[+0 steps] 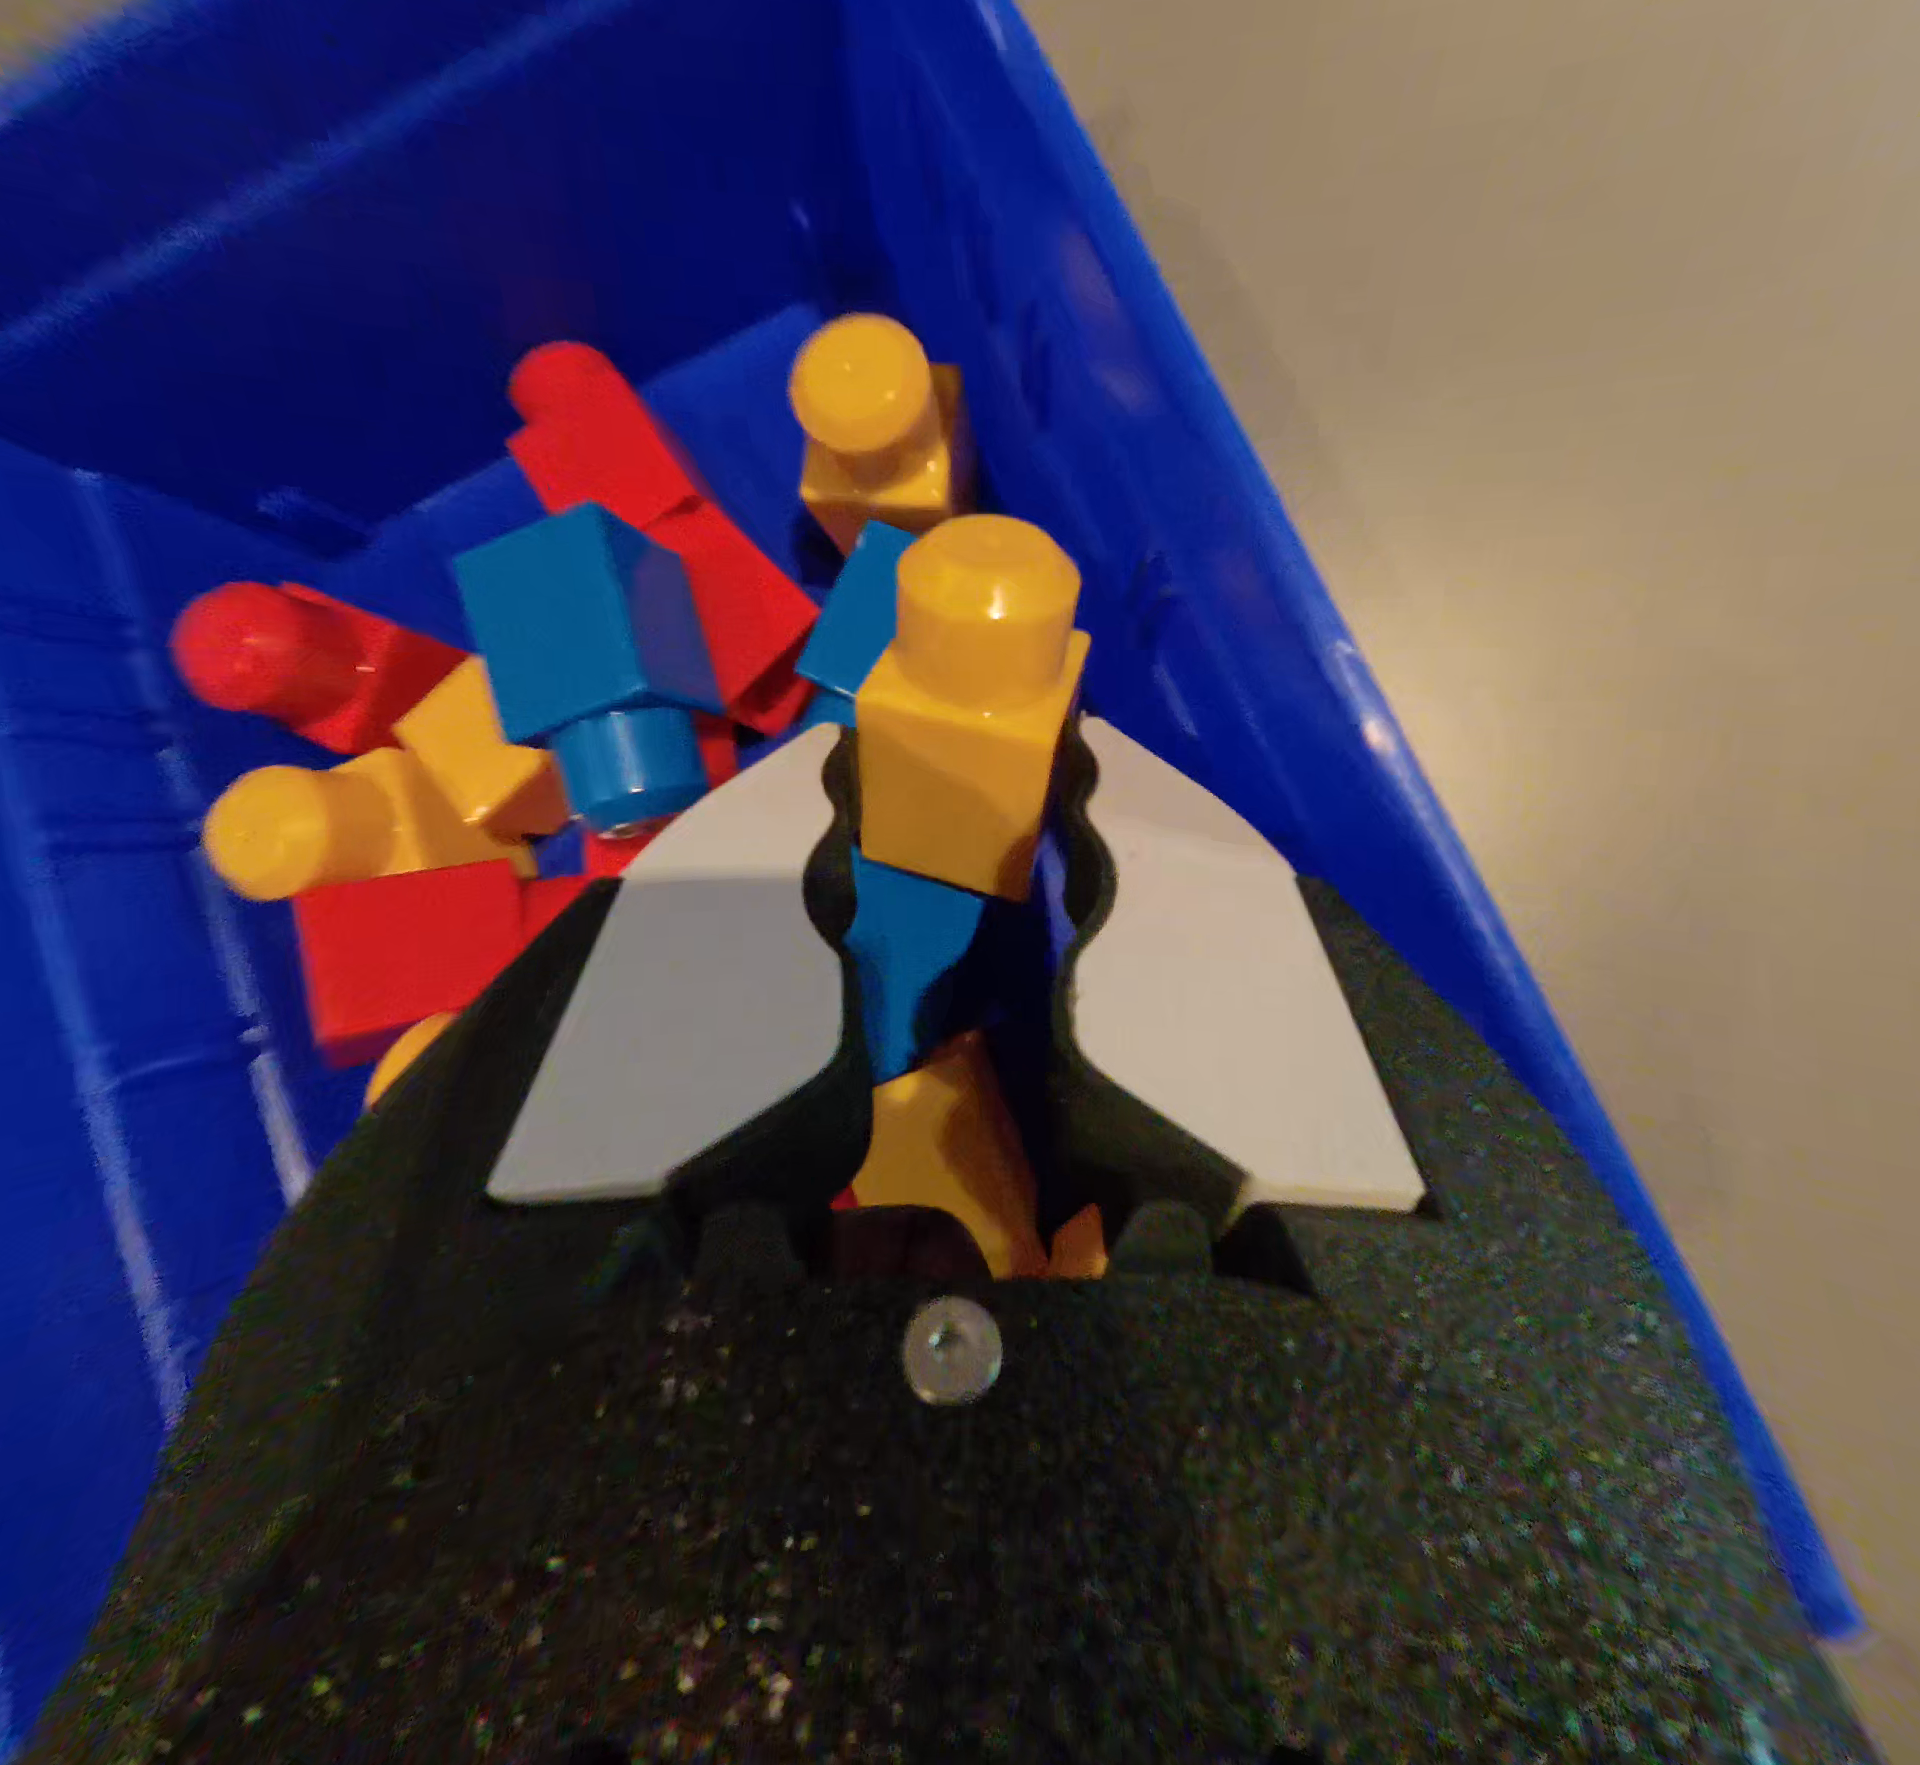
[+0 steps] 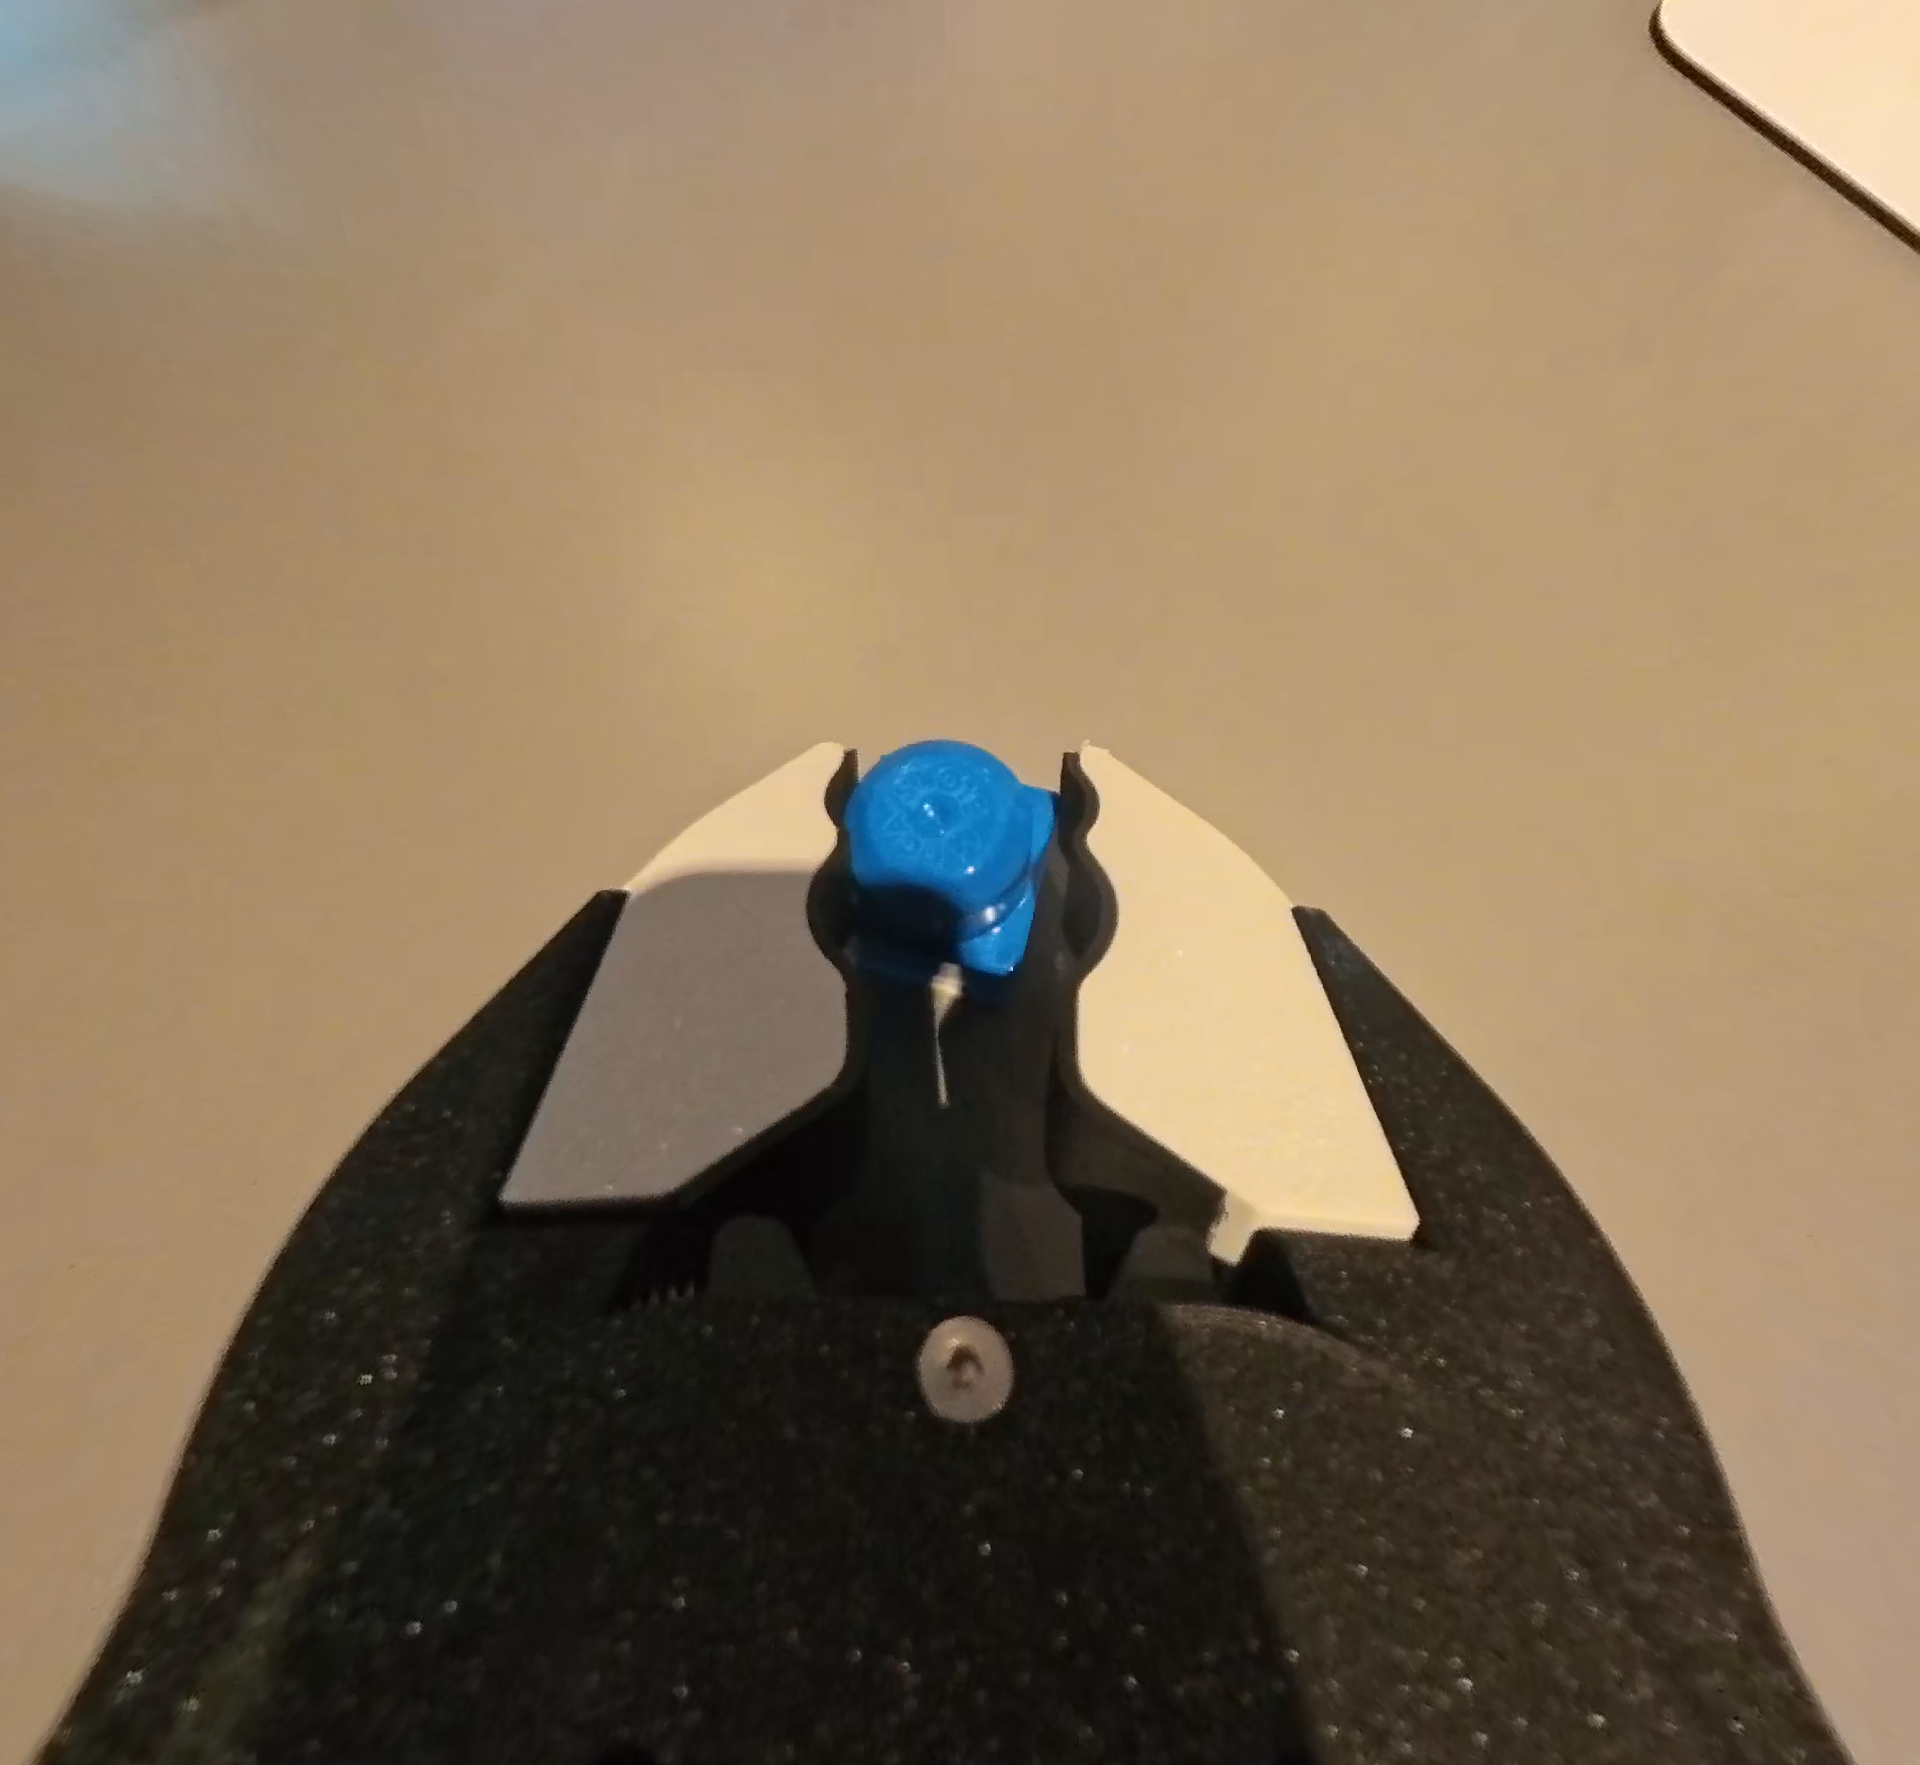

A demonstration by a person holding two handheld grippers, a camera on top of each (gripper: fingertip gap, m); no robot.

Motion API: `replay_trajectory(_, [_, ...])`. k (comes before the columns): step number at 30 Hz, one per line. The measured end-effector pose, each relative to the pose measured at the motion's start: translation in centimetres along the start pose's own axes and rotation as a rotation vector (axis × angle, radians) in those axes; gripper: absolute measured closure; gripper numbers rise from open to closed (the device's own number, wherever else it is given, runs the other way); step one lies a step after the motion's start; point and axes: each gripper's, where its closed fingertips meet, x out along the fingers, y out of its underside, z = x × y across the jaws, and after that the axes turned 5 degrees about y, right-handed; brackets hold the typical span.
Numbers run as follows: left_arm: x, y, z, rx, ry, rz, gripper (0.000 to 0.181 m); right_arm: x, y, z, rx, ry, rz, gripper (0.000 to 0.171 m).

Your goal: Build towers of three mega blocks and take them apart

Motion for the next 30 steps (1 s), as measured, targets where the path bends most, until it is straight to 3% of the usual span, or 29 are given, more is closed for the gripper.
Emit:
replay_trajectory(1, [-0.9, -0.6, 0.2, 0.002, -0.027, -0.038, 0.144, 0.0, 0.0, 0.0, 0.000, 0.000, -0.002, 0.134])
replay_trajectory(6, [-6.2, -4.1, -1.4, 0.112, -0.141, -0.246, 0.145, -0.2, -0.5, 0.3, 0.002, -0.020, -0.026, 0.134])
replay_trajectory(11, [-9.3, -8.7, -11.6, 0.310, -0.032, -0.510, 0.144, -0.7, -1.2, 0.6, 0.015, -0.054, -0.068, 0.130])
replay_trajectory(15, [-7.2, -10.0, -25.4, 0.479, 0.307, -0.625, 0.145, -1.4, -2.1, 0.7, 0.031, -0.080, -0.125, 0.126])
replay_trajectory(20, [-2.7, -8.5, -40.3, 0.577, 0.713, -0.648, 0.145, -3.5, -4.4, 0.7, 0.043, -0.123, -0.300, 0.122])
replay_trajectory(24, [-1.3, -7.5, -45.3, 0.606, 0.829, -0.595, 0.145, -4.7, -5.5, 1.0, 0.043, -0.179, -0.394, 0.121])
replay_trajectory(30, [-1.0, -6.5, -48.0, 0.669, 0.873, -0.577, 0.144, -4.7, -5.4, 3.3, -0.053, -0.255, -0.401, 0.124])
